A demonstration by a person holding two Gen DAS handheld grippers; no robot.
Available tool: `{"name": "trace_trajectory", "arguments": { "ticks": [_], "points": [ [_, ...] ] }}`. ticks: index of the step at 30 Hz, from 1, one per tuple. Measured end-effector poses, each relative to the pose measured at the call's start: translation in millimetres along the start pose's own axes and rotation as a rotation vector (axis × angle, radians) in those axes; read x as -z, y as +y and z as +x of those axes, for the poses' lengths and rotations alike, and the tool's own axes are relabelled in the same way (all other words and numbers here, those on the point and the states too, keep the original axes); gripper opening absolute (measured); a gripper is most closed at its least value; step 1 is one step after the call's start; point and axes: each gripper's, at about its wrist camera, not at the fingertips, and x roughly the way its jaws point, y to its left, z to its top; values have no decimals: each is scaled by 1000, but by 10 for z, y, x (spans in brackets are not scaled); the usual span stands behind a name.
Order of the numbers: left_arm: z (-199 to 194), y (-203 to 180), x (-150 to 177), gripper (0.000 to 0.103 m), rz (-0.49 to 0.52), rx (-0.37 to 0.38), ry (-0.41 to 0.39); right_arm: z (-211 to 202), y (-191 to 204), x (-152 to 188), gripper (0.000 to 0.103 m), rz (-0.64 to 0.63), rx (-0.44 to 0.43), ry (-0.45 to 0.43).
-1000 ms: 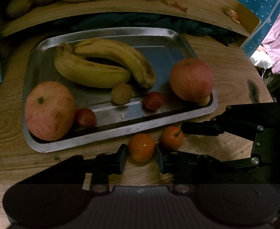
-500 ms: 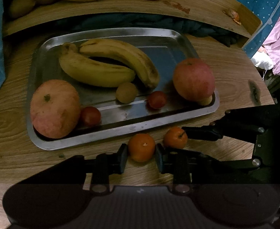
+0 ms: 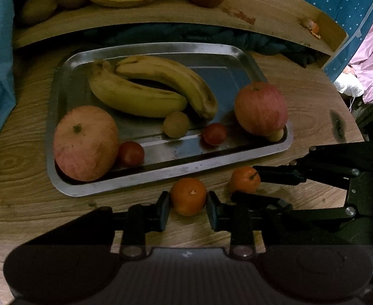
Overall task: Organize fruits
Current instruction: 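Lift and carry the orange with the left gripper while the right gripper carries its orange over the tray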
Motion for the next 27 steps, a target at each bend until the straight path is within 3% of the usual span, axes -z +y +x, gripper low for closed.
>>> {"name": "trace_trajectory", "arguments": {
  "ticks": [14,27],
  "points": [
    [-249,-47,-64,34,40,-7,-38,-204,-4,-40,31,33,16,-67],
    [-425,51,-456,34,15,-43,-139,-357,-71,-202,31,88,43,-168]
  ]
}}
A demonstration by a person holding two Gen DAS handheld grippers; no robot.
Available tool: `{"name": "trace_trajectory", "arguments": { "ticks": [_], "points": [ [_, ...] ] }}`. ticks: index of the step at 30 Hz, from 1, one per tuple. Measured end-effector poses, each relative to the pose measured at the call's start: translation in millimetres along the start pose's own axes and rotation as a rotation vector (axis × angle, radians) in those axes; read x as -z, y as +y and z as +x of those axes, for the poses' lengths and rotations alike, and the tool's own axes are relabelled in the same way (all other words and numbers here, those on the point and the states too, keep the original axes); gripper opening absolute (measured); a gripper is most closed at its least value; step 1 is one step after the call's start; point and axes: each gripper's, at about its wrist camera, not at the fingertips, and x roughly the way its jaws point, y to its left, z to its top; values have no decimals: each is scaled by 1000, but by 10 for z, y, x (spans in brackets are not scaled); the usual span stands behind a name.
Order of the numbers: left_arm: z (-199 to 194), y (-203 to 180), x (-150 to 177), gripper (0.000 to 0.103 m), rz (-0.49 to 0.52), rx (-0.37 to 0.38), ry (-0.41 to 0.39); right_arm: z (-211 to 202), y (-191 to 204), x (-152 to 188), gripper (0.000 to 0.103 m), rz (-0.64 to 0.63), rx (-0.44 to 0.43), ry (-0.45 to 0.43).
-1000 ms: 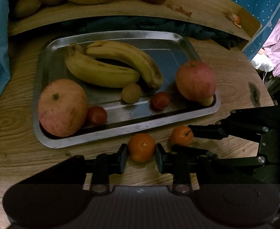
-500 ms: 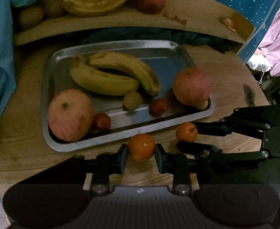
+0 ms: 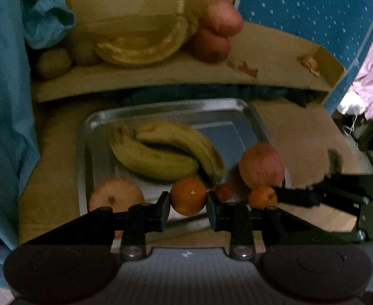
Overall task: Organize fruits
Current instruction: 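Lift and carry the orange with the left gripper while the right gripper carries its orange over the tray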
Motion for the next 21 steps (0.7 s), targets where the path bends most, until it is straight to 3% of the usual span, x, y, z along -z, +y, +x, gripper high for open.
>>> {"name": "trace_trajectory", "arguments": {
  "ticks": [21],
  "points": [
    [300,81,-587,34,28,7,-54,151,-319,-273,31,110,130,-75]
  ]
}}
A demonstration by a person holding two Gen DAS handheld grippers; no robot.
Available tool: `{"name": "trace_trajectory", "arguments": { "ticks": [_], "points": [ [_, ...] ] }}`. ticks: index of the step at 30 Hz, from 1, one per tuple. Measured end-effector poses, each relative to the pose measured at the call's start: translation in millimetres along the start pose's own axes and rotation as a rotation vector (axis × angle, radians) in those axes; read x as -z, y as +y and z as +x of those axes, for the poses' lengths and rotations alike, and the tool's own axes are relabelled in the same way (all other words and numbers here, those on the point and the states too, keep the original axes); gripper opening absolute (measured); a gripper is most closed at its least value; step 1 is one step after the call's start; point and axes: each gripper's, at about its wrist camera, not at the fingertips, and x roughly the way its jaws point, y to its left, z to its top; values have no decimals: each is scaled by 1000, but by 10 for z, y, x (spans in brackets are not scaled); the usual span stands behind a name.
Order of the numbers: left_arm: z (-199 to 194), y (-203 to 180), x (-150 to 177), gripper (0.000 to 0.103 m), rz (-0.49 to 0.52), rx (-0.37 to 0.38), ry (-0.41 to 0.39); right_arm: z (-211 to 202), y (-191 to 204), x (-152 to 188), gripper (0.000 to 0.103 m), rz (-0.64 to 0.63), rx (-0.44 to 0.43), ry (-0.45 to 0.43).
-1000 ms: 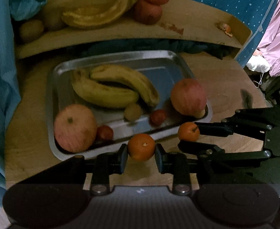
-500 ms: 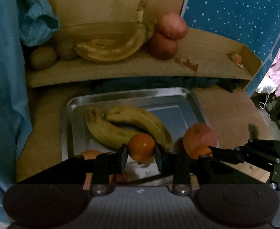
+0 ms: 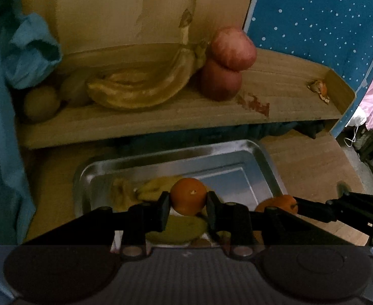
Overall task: Organize fruits
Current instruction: 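Lift and carry the orange with the left gripper while the right gripper carries its orange over the tray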
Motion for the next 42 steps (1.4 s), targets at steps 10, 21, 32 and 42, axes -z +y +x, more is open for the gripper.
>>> {"name": "trace_trajectory", "arguments": {
  "ticks": [10,21,32,42],
  "points": [
    [363,-85,-309,34,53,43,28,254,-230,-96,31,54,40,30],
    [772,-174,-434,34,89,88,102,579,-437,-192,31,89,63,81],
    [996,-247,-396,34,106,108,147,796,-510,-221,31,88,68,112],
    [1053,-218,-398,34,100,101,160,872,-526,-207,31,94,60,129]
  ]
}}
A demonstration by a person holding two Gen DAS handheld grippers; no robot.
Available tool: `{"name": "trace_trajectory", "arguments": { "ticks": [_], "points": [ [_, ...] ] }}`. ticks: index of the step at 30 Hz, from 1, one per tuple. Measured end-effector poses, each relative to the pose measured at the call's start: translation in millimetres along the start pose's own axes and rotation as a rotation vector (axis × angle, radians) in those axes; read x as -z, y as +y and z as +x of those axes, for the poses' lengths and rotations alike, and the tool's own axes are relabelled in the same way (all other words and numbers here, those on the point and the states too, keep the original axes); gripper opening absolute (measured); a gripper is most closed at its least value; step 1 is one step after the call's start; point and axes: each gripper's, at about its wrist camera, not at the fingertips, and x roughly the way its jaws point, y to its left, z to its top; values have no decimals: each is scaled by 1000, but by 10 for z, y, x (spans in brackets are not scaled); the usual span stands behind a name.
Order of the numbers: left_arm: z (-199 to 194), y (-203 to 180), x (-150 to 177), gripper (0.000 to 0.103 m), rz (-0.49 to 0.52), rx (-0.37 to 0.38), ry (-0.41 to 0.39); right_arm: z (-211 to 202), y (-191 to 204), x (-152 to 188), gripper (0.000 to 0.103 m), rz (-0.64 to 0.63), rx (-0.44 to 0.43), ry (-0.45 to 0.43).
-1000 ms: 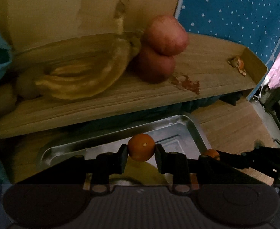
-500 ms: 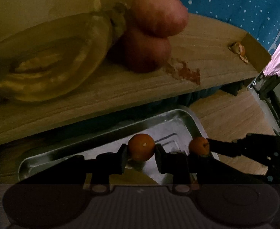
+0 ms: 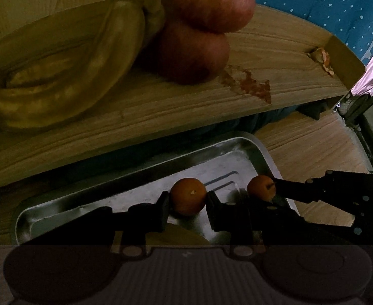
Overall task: Organize fruits
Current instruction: 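Lift and carry the orange with the left gripper while the right gripper carries its orange over the tray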
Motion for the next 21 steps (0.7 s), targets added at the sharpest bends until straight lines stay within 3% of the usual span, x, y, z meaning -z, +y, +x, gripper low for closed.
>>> {"name": "trace_trajectory", "arguments": {
  "ticks": [21],
  "points": [
    [49,47,-2,34,-11,-9,9,62,-27,16,32,-1,-3,13]
  ]
}}
